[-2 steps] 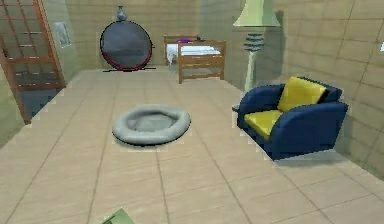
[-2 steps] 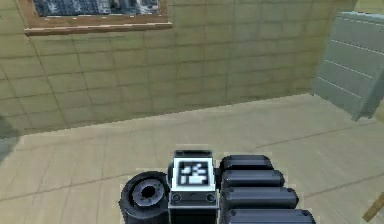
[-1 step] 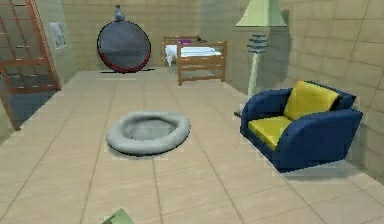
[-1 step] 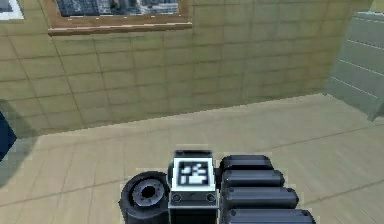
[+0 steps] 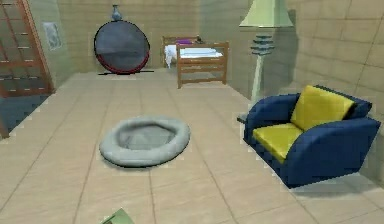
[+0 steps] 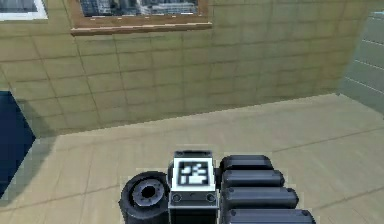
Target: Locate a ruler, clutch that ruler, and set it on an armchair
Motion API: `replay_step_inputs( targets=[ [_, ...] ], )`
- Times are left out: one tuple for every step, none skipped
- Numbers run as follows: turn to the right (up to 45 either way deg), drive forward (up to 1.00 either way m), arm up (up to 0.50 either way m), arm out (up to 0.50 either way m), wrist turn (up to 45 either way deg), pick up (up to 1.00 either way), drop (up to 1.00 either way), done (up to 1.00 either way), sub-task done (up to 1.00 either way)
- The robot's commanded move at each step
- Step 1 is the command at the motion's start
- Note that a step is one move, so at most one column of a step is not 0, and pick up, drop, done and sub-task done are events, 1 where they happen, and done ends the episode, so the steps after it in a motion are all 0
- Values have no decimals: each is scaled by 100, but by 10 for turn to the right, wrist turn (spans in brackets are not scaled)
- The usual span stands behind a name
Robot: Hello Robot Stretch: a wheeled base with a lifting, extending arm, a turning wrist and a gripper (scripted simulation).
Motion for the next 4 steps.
replay_step_inputs(
  targets=[
    [90, 0, 0, 0, 0, 0, 0, 0, 0],
    [0, 100, 0, 0, 0, 0, 0, 0, 0],
    [60, 0, 0, 0, 0, 0, 0, 0, 0],
    [0, 40, 0, 0, 0, 0, 0, 0, 0]
  ],
)
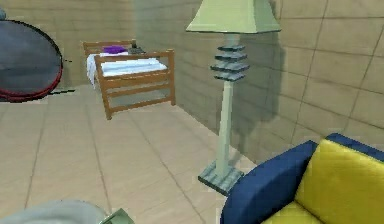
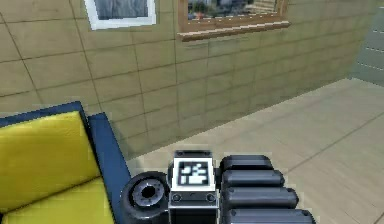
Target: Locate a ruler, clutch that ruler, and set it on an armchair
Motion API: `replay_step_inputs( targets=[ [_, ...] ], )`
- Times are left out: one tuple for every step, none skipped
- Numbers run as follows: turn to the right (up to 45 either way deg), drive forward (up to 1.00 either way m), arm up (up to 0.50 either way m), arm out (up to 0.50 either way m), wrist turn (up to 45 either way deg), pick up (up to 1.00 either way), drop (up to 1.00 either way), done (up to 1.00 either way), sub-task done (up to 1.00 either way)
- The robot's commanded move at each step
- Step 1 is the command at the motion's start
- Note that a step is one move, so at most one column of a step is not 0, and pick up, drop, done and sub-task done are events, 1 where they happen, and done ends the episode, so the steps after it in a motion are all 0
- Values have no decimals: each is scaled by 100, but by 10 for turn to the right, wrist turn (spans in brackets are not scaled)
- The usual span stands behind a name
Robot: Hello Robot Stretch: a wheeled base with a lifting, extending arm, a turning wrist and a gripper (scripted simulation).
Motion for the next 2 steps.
replay_step_inputs(
  targets=[
    [150, 0, 0, 0, 0, 0, 0, 0, 0],
    [-120, 0, 0, 0, 0, 0, 0, 0, 0]
  ],
)
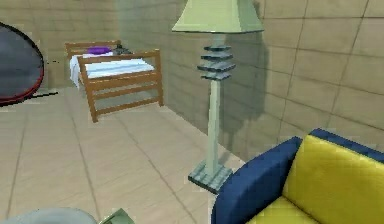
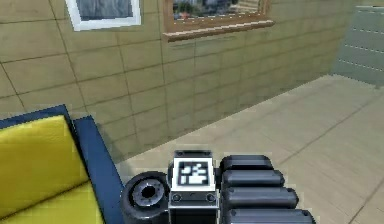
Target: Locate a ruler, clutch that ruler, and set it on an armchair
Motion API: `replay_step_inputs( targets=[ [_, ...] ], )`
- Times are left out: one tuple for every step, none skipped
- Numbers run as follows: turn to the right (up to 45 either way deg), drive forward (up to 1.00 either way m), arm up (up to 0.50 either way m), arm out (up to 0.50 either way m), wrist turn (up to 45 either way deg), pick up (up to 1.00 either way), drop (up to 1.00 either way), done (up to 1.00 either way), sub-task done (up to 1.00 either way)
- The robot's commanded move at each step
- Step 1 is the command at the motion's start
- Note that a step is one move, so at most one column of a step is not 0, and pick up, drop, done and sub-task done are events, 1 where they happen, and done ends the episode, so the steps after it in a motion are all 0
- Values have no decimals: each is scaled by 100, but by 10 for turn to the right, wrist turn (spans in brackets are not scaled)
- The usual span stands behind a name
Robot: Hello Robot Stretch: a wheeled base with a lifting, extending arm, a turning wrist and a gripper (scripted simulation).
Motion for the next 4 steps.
replay_step_inputs(
  targets=[
    [90, 0, 0, 0, 0, 0, 0, 0, 0],
    [-60, 0, 0, 0, 0, 0, 0, 0, 0],
    [60, 0, 0, 0, 0, 0, 0, 0, 0],
    [450, 0, 0, 0, 0, 0, 0, 0, 0]
  ],
)
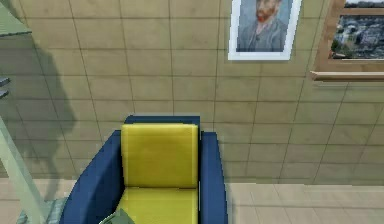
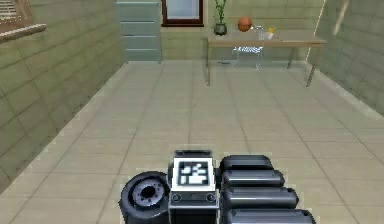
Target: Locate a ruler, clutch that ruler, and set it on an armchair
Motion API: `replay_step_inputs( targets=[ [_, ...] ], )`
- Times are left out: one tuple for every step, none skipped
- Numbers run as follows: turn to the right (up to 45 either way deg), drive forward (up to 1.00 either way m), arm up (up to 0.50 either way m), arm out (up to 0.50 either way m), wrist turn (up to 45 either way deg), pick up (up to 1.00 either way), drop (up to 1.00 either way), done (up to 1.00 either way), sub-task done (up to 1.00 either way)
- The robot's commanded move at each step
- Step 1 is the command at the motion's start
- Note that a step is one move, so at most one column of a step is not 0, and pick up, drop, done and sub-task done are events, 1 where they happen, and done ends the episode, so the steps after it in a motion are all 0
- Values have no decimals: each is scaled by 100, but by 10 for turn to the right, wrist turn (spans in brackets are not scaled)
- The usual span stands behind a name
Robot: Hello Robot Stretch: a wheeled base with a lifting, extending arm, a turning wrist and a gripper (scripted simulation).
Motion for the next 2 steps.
replay_step_inputs(
  targets=[
    [0, 25, 0, 0, 0, 0, 0, 0, 0],
    [-450, 0, 0, 0, 0, 0, 0, 0, 0]
  ],
)
